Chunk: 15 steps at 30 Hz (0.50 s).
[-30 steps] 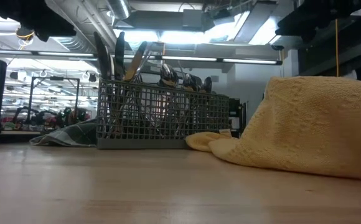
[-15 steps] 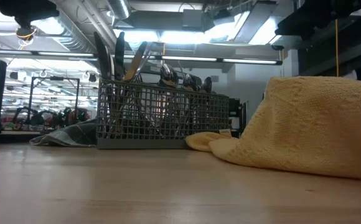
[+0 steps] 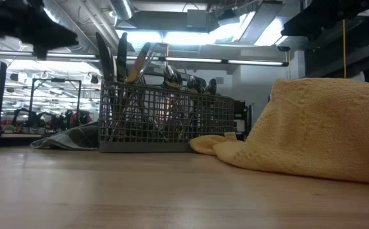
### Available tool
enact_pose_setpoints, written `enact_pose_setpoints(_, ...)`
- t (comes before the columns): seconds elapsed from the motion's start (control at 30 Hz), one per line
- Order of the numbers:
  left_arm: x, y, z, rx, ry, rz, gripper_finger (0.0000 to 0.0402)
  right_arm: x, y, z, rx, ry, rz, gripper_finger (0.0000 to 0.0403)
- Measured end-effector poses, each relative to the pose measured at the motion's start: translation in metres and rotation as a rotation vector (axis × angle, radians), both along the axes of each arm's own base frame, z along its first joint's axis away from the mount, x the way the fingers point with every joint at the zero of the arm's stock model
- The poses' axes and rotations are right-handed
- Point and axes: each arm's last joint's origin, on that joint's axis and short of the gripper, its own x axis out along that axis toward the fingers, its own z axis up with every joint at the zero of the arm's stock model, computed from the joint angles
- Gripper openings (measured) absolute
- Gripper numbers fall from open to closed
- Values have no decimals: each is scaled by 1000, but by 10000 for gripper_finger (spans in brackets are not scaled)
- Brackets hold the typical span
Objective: Sort silverware
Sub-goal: Return to Home Position
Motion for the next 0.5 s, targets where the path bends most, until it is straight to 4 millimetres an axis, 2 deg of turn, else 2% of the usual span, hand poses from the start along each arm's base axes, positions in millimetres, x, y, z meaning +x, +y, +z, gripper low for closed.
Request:
enact_pose_setpoints(0.1, 11, 6, -20, -77, -33, 9, 122, 0, 0, 0, -1, 0, 0, 147)
enact_pose_setpoints(0.27, 26, 14, -45, -59, -124, 5, 122, 0, 0, 0, -1, 0, 0, 147)
enact_pose_setpoints(0.43, 35, 19, -77, -114, -155, 8, 122, -1, 0, 1, -3, -7, 1, 147)
enact_pose_setpoints(0.5, 35, 20, -78, -121, -158, 27, 122, -2, 1, 3, -10, -30, 0, 147)
